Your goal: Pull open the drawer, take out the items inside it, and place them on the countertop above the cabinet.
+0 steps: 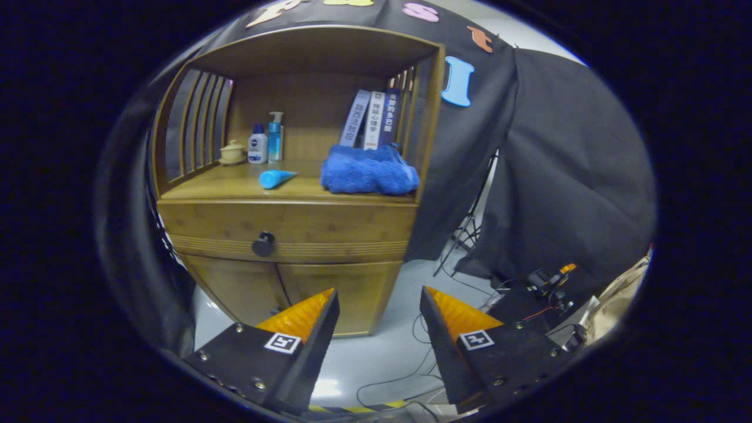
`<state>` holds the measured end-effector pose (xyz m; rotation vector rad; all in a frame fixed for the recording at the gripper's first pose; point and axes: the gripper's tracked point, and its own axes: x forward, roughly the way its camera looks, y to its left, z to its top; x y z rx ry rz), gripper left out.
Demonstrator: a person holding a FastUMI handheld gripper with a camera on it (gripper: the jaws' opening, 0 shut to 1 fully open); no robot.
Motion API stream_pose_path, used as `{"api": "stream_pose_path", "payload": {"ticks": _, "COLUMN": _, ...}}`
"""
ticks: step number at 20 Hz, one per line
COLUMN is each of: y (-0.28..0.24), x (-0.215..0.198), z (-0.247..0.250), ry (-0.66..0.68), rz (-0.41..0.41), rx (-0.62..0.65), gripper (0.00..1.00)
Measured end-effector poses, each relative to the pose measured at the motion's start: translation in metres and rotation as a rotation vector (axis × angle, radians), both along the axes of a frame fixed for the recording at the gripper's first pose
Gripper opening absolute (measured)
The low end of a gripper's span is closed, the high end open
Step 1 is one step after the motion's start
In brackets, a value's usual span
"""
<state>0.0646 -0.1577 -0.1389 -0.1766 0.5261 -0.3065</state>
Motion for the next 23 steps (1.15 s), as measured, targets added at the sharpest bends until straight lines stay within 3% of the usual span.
{"api": "stream_pose_path", "payload": {"ticks": 11, "y": -0.116, "x": 0.009, "z": -0.031, "ry": 0.027, "rz": 0.079, "rx": -0.047, "gripper": 0.81}}
{"api": "stream_pose_path", "payload": {"ticks": 19, "y": -0.172, "x": 0.017, "z": -0.044, "ry": -0.048, "rz": 0.079, "rx": -0.057, "gripper": 0.81}}
{"api": "stream_pose_path", "payload": {"ticks": 23, "y": -0.175, "x": 0.020, "z": -0.040, "ry": -0.162, "rz": 0.101, "rx": -0.033, "gripper": 0.81}}
